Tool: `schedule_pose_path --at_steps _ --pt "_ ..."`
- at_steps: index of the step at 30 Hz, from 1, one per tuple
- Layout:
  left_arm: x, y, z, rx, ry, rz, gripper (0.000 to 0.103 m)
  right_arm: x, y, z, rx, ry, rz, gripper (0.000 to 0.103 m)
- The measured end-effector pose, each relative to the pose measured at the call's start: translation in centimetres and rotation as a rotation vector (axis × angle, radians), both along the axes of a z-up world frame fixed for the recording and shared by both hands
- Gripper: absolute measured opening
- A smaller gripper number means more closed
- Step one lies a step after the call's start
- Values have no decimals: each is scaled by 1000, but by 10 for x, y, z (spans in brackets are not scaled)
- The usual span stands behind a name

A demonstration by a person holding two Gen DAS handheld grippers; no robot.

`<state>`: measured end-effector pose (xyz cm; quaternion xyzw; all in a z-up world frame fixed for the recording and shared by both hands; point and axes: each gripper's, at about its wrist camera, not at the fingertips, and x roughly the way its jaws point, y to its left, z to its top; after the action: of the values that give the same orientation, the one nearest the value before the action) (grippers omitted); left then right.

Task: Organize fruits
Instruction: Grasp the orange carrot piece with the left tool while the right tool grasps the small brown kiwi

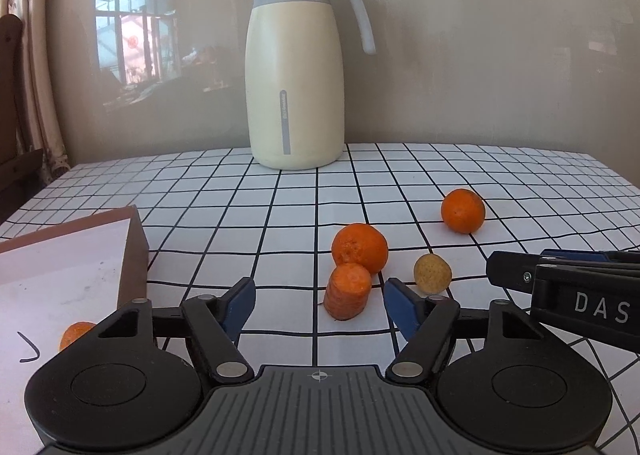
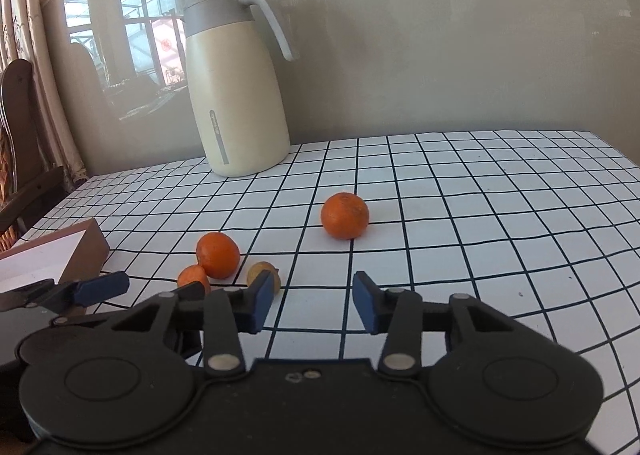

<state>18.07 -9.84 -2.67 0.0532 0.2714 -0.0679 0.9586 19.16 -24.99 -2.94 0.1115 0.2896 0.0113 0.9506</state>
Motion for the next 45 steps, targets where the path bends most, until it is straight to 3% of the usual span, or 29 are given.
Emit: schedule_pose_path --at_steps 6,10,16,21,24,34,45 --pt "8 -7 -4 19 24 -20 67 21 2 -3 22 40 71 35" --pt "13 -6 -7 15 56 -20 44 30 10 -8 13 61 109 31" --pt "15 -5 -8 17 67 -24 26 42 19 -10 28 79 134 27" --pt "13 -5 -8 34 60 -27 26 47 22 -14 36 108 130 25" --pt "14 -6 -7 53 49 -30 26 47 21 -14 30 107 118 15" --pt "18 -13 -7 70 52 -56 36 56 21 -15 38 149 148 15" --pt "22 2 -8 -12 70 -23 27 36 -1 -8 30 105 72 15"
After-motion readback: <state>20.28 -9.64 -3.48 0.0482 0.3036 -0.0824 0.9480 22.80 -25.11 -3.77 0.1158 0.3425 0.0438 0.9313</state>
